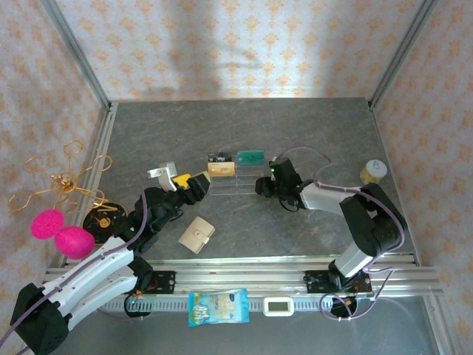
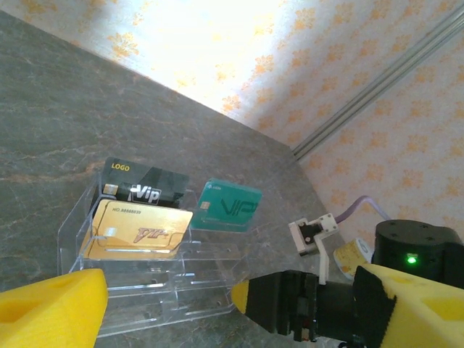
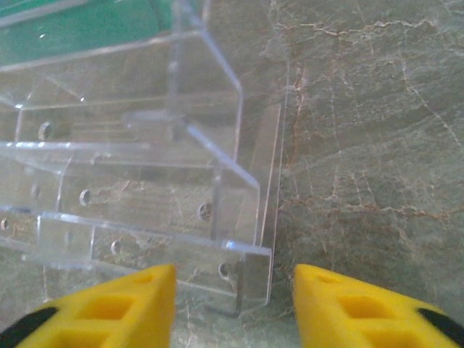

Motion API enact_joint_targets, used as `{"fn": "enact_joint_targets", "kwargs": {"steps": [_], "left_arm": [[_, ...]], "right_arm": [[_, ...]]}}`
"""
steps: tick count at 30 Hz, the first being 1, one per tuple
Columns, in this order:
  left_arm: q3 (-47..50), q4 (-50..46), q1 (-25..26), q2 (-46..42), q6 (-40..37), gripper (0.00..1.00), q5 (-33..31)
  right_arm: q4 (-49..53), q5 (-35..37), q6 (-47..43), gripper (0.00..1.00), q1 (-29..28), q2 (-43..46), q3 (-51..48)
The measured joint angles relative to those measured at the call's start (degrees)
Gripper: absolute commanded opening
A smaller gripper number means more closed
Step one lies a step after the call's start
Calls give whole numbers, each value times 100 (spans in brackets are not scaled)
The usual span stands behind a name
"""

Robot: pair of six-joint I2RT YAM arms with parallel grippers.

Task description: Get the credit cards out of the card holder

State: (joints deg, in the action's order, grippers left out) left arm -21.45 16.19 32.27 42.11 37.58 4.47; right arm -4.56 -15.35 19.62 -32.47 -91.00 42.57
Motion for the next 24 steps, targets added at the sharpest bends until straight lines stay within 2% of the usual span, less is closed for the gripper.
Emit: {"fn": "enact_joint_targets", "kwargs": {"steps": [7,15,24], "left_arm": [[-4,-828,144,-4,214,82,-216],[721,-1714,925,120,1176,81,-898],[780,-2452,1237,664,1692,78,-1091]], "right_arm": [[199,92,-20,58,-326,979,7],[249,140,90,58,-1346,1429,-258],[498,275,245,59,-1394,1851,-647]]}}
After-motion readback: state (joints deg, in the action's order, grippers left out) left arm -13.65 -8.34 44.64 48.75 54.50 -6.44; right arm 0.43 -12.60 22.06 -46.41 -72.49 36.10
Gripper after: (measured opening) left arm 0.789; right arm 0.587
